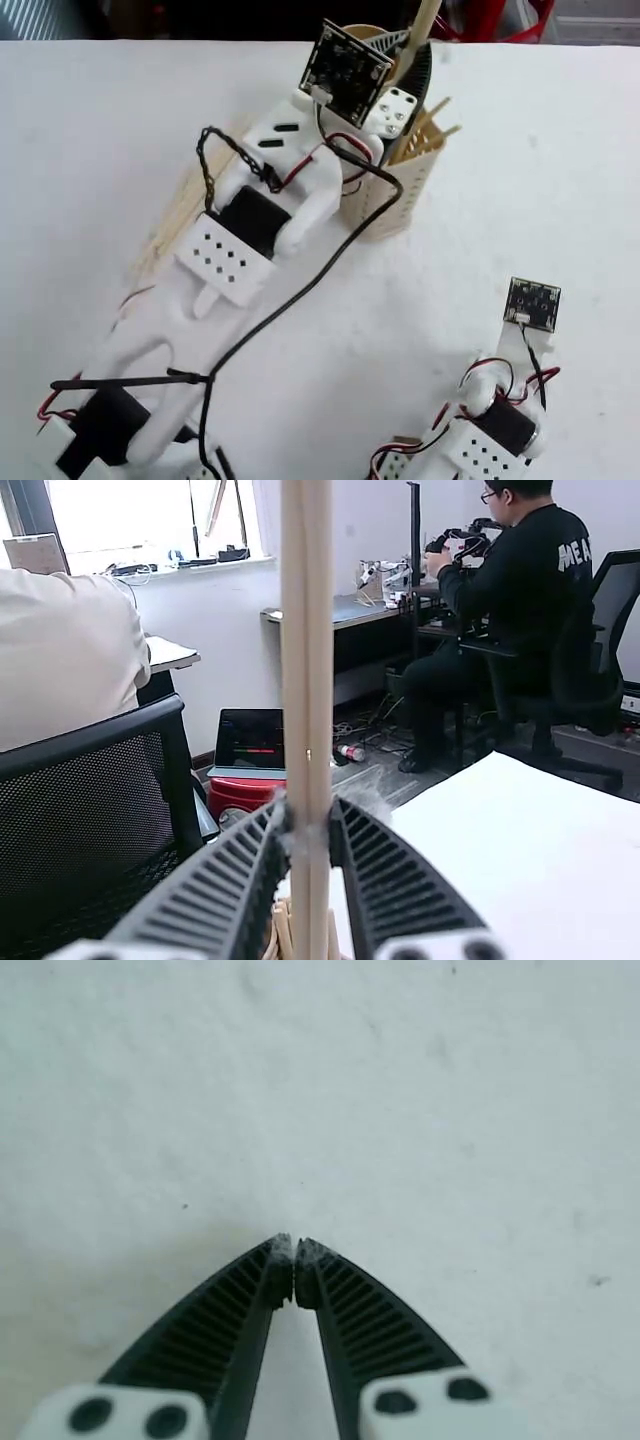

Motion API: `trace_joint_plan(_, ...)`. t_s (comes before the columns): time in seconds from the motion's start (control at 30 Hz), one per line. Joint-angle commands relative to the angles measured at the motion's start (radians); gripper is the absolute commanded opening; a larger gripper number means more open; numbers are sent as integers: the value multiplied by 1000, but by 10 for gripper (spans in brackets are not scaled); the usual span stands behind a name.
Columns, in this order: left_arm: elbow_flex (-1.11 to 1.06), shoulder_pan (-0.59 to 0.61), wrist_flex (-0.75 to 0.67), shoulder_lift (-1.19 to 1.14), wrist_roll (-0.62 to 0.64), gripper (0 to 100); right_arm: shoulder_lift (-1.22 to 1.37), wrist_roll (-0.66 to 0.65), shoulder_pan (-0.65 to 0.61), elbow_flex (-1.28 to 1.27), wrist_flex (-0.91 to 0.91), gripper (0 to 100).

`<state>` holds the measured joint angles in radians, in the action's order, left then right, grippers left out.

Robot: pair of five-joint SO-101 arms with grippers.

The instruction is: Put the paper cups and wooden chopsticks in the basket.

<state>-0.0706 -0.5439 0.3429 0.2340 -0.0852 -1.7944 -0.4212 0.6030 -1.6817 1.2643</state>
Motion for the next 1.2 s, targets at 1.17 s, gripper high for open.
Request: trace_joint_plan(1.17,46,409,350,88,120,24,-7,-9,4,-9,5,19)
